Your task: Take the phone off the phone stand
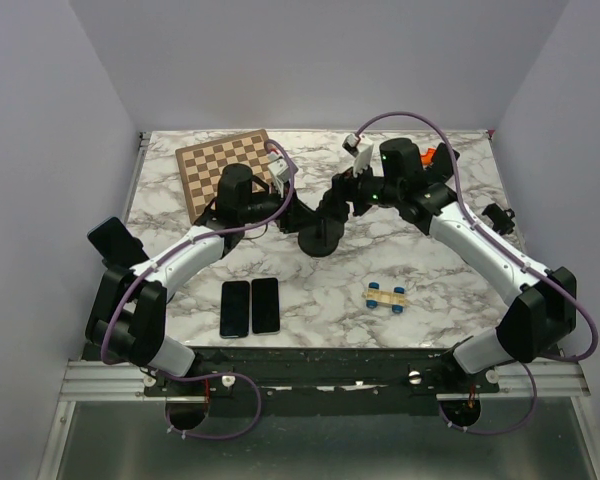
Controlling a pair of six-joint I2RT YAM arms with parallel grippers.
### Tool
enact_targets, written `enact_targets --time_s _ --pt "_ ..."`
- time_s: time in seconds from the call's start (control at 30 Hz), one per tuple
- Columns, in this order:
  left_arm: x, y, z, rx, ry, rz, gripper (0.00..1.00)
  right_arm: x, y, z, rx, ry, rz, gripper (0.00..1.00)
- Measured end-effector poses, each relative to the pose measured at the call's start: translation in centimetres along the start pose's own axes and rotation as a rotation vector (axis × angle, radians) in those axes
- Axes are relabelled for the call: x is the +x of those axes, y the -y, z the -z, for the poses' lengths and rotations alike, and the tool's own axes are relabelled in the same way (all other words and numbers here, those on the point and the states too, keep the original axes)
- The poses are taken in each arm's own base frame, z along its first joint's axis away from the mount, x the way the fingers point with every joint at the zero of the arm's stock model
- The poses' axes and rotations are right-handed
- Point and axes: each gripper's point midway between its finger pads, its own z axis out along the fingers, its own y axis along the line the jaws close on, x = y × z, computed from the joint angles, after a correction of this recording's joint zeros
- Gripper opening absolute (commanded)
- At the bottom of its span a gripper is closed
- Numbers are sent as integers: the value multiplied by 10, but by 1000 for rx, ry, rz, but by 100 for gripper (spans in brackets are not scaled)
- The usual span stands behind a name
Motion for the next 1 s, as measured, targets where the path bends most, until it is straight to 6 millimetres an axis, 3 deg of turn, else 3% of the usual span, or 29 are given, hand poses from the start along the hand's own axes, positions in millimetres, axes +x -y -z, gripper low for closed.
enact_targets --time_s 0.2,0.47,0.63,0.77,0.87,1.0 --pt "-1 0 1 -8 -12 28 0 -6 -9 5 -37 17 -97 1" --pt "-3 -3 0 -18 -15 44 0 -32 -65 30 -244 77 -178 1" --pt "-3 -6 0 -35 -19 54 2 -34 -79 44 -228 51 -225 1" --pt "-7 -12 0 -79 -25 73 16 -15 -76 56 -143 -6 -285 0" --pt "-10 -17 1 -118 -27 85 29 18 -75 64 -91 -63 -339 1" --pt "-12 -21 2 -151 -32 104 52 83 -80 64 -58 -179 -442 1"
